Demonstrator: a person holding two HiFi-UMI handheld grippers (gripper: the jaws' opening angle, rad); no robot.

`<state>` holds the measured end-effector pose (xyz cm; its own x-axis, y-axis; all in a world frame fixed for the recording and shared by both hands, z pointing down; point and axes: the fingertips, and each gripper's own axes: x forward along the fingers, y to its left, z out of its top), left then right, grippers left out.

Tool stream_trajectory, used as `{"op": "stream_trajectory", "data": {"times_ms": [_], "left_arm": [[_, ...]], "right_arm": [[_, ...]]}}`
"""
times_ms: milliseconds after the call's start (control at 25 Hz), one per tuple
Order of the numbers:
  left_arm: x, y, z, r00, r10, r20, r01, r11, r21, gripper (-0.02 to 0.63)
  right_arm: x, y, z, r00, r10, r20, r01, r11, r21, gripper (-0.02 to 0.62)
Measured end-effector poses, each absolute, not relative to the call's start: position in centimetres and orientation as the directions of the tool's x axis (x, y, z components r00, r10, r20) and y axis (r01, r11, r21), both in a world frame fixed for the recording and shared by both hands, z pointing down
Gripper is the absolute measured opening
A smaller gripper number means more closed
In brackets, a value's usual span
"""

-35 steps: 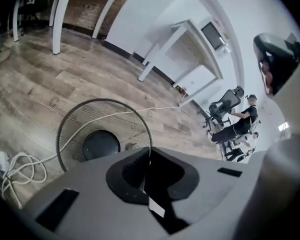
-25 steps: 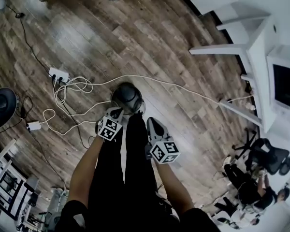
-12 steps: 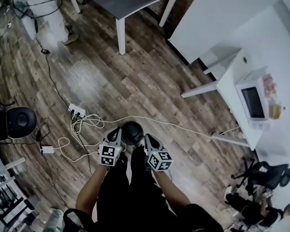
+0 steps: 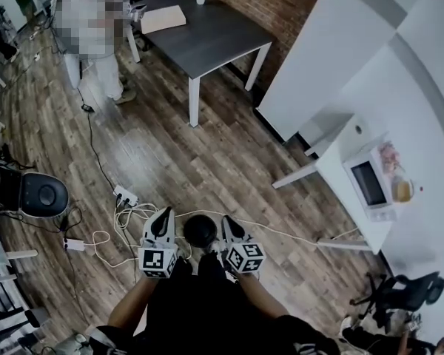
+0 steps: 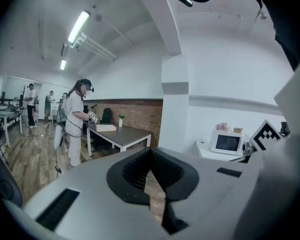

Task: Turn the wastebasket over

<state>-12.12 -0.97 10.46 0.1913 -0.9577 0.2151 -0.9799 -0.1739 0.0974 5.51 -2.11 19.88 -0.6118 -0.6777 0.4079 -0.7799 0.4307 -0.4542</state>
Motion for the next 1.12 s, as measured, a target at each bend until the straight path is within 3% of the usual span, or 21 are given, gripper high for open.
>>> {"op": "stream_trajectory", "data": {"times_ms": [160,320,1120], "left_arm": [[-11.5,1.2,5.5,0.179,-0.976,0.122,-0.983,-0.173,0.059,0.032],[-11.7,2.7,5.7,0.149,-0.983,0.107,-0.988,-0.144,0.048,0.032],[-12.2,3.4,5.2,0.159,-0.983,0.092,-0.983,-0.15,0.102,0.032]], "right_arm": [[5.8,-1.5,15.2,-0.608,-0.725,0.325,-0.785,0.487,-0.383,0.032],[5.6,-0.4,13.4,-0.602,-0.748,0.278,-0.793,0.522,-0.313,0.032],[4.2,1.8,14.2,-0.612,-0.734,0.295,-0.786,0.523,-0.33,0.032]]}}
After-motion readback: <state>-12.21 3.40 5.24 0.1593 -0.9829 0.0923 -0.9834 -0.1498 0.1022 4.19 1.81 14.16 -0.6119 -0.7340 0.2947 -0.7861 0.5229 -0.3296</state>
